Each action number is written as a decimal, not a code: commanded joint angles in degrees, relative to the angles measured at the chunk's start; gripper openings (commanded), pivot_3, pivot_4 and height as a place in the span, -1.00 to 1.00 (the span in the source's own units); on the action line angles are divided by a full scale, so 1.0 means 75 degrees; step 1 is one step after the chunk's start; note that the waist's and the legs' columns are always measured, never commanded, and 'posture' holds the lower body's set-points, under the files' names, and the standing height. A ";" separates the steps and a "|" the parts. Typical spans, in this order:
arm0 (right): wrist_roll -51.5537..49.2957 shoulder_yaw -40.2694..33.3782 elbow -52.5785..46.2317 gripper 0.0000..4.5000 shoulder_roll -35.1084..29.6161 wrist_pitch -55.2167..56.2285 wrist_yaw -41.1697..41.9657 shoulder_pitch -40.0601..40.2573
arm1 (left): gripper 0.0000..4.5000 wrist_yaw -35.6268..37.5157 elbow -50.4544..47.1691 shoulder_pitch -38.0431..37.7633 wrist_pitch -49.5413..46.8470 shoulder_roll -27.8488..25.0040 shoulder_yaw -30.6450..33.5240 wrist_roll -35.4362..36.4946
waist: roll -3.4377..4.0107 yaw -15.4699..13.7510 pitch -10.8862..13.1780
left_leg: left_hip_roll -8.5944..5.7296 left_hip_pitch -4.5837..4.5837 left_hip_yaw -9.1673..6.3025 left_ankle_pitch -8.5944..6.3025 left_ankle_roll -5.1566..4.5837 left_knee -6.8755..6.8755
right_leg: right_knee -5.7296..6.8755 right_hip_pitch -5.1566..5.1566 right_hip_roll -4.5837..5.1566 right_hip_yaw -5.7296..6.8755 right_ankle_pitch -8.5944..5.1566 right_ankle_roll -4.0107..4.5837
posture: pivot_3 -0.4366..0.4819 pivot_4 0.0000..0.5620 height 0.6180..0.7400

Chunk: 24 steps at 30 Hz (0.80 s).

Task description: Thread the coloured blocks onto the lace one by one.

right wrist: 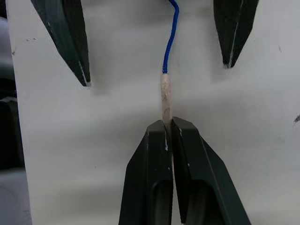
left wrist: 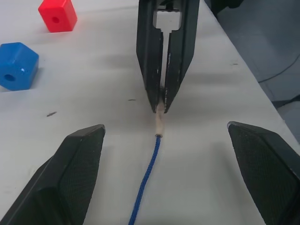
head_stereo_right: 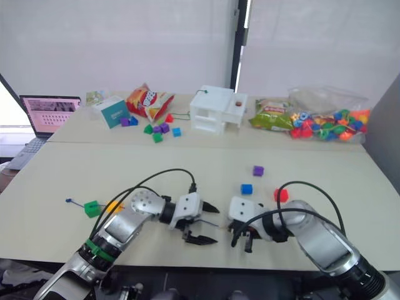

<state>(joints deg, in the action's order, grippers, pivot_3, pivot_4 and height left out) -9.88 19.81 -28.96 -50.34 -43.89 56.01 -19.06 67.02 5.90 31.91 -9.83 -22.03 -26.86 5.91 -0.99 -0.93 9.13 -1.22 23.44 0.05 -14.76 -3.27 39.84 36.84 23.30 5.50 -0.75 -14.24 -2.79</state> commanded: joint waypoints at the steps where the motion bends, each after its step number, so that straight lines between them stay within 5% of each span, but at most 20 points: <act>1: -0.0045 -0.0192 -0.0272 -1.00 -0.0072 -0.0065 -0.0058 0.0042 | 0.96 0.0041 0.0094 0.0213 0.0234 0.0114 0.0018 -0.0068 | 0.0000 0.0011 0.0000 | 0.0000 0.0000 0.0001 0.0000 0.0000 0.0000 | 0.0000 0.0000 0.0000 -0.0001 0.0000 0.0000 | -0.05 -0.47 1.00; 14: -0.0107 -0.0228 -0.0408 -1.00 -0.0123 -0.0176 -0.0154 0.0141 | -0.99 -0.0074 0.0328 0.0246 0.0264 0.0437 -0.0084 -0.0331 | 0.0000 0.0015 0.0000 | 0.0000 0.0001 0.0000 0.0000 0.0000 0.0000 | 0.0001 0.0001 -0.0001 -0.0001 0.0000 0.0000 | -0.05 -0.47 1.00; 24: -0.0185 -0.0187 -0.0501 -1.00 -0.0258 -0.0144 -0.0009 0.0221 | -0.99 -0.0146 0.0342 0.0234 0.0198 0.0555 -0.0033 -0.0428 | 0.0000 0.0019 0.0000 | 0.0000 0.0001 0.0000 0.0000 0.0000 0.0000 | 0.0000 0.0001 -0.0001 -0.0001 0.0000 0.0000 | -0.05 -0.47 1.00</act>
<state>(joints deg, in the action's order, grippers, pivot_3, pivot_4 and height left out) -10.32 19.38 -30.54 -51.56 -45.54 54.87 -17.68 66.89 9.68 33.06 -8.62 -18.43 -27.99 2.34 -0.99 -0.79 9.13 -1.21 23.44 0.04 -14.76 -3.28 39.84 36.85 23.31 5.49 -0.76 -14.24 -2.79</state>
